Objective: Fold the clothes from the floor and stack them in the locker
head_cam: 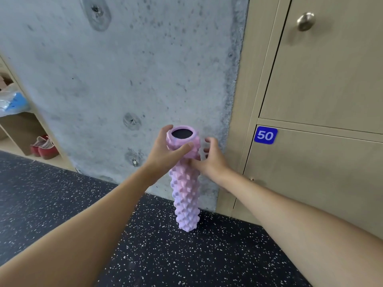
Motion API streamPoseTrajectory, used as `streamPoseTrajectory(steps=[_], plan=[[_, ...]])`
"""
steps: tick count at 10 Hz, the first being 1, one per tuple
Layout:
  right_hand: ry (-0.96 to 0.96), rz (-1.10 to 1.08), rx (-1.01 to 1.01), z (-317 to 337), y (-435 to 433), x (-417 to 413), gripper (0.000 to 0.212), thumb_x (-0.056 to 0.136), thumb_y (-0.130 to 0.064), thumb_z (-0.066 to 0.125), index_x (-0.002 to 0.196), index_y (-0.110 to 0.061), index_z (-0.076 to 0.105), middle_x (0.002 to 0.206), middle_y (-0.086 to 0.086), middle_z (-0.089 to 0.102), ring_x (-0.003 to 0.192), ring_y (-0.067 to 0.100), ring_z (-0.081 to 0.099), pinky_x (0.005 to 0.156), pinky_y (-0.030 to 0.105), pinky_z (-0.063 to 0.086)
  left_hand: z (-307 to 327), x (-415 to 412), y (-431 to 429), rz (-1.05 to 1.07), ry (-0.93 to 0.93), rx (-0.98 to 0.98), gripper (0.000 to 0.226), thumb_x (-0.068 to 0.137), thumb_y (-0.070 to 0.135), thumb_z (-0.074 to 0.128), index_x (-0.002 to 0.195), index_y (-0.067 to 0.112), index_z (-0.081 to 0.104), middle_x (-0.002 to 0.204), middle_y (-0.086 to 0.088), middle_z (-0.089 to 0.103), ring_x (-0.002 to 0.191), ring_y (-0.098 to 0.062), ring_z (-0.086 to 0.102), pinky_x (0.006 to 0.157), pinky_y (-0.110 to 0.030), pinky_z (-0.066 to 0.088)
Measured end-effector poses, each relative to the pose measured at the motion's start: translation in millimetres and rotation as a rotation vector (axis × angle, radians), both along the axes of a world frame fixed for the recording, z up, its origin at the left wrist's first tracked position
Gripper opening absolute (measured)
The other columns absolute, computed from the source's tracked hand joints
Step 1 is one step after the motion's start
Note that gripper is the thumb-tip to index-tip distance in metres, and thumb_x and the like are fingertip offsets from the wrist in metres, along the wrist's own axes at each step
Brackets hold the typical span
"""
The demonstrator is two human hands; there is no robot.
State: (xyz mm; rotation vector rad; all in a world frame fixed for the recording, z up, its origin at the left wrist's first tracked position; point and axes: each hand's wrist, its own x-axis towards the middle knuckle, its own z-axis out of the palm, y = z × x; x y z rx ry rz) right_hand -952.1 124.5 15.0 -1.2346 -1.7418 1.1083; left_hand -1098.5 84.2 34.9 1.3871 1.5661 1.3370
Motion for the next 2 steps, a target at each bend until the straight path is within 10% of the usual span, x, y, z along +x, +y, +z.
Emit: streamPoseTrajectory(steps=[2], plan=[[0.007,0.011,0.022,16,-14,23,0.097,0.074,-0.04,0.084,0.147,-0.018,0.025,0.144,0.006,0.041,0.127,0.023,0.046,0.105,0.041,0.044,16,7,-15,0.066,0.169,0.015,0.076,0.086,0.036,0.076,0.149,0.03,0.033,0.148,0.003,0.034,0.123,-0.007,0.039,0.088,-0.015,0.036]])
